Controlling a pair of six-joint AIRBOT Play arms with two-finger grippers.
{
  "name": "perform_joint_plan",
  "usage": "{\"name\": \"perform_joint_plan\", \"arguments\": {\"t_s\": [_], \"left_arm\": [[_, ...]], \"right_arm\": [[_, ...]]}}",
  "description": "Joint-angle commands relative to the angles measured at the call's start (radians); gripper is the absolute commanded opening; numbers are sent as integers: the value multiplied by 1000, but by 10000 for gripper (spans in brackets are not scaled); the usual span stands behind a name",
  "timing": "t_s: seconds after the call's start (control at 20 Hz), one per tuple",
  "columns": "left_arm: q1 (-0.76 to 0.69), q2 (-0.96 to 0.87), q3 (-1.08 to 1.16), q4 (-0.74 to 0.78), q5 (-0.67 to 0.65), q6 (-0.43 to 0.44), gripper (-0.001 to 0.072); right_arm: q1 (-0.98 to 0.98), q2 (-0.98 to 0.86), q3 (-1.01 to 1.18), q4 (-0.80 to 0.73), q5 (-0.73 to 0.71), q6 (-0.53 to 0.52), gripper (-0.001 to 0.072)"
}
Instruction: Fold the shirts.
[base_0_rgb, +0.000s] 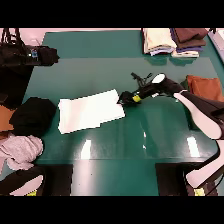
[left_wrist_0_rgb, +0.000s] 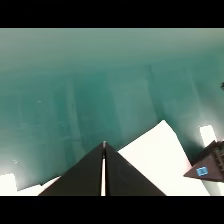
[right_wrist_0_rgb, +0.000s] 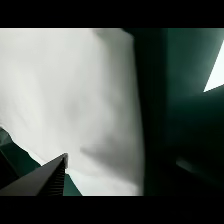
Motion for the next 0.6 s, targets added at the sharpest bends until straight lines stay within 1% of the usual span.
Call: {"name": "perform_joint_plan", "arguments": {"t_s": [0.0,0.05,0.15,0.2,0.25,0.3,0.45,0.55], "left_arm": [[-2,-3,-2,-13,3,0,21],[-2,-3,-2,-21,3,0,21],[-2,-3,-2,-54,5,0,20],[-10,-3,-2,-64,13,0,19],[-29,-3,-2,-64,23,0,19],[-56,-3,-2,-63,34,0,19],[-158,-3,-2,-63,69,0,20],[-205,-3,-2,-63,90,0,20]], "right_arm": [[101,-116,116,28,-6,-1,488],[127,-137,156,27,-21,-2,392],[161,-151,212,22,-69,-13,127],[165,-145,237,14,-96,-15,66],[158,-131,259,-3,-117,-17,54],[145,-110,276,-32,-128,-16,18],[39,0,294,-164,-102,-5,18],[-76,85,294,-261,-40,21,18]]}}
